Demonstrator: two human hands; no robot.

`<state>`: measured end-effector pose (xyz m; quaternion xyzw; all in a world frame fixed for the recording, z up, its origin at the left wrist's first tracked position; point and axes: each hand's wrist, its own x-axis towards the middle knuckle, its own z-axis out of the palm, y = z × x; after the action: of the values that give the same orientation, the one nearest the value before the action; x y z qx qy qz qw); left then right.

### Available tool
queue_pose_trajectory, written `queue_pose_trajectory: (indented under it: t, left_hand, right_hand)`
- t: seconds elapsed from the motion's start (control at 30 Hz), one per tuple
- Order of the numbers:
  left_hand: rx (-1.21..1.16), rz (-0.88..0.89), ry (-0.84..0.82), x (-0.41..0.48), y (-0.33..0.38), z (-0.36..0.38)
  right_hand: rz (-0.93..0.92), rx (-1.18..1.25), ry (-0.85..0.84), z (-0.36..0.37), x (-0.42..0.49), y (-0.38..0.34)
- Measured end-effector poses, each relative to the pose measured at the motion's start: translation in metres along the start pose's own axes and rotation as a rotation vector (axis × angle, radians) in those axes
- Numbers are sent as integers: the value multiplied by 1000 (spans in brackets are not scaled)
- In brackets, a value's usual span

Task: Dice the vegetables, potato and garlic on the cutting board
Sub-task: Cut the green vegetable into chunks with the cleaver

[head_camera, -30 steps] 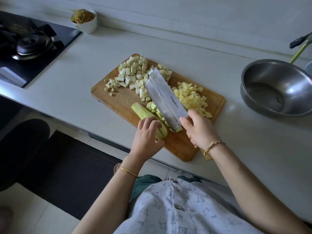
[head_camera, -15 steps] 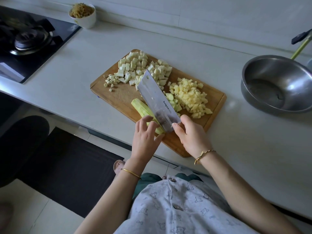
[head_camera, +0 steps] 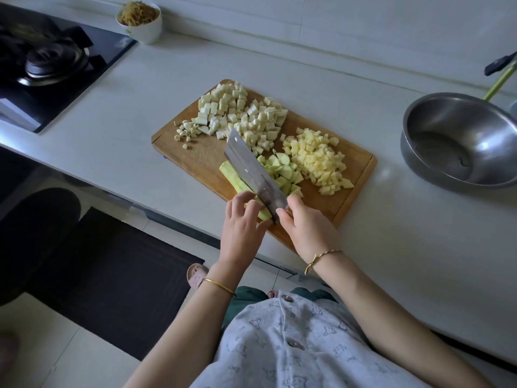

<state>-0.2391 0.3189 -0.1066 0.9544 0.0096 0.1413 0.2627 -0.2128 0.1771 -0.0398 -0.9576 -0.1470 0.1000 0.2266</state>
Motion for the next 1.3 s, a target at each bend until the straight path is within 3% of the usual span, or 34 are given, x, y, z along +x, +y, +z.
queue_pose_trajectory:
  t: [0.33,0.47,0.63,0.77,1.03,1.3]
  left_hand:
    - [-28,-16,-5,-1,0,-3]
    - [-103,-4,-39,2,-4,-10]
    - [57,149,-51,21,-10,-20]
    - [221,366,-190,43,-18,-26]
    - [316,677,-349,73,-28,-42]
    - [410,646,-431,80,-26,-48]
  right_hand:
    - [-3,21,-66,-6,13,3]
    - [-42,211,16,-14,10,13]
    - [-22,367,199,-39,23,20]
    - [25,396,188,-35,24,29]
    - [78,410,183,-30,20,34]
    - [84,398,161,-34,16,32]
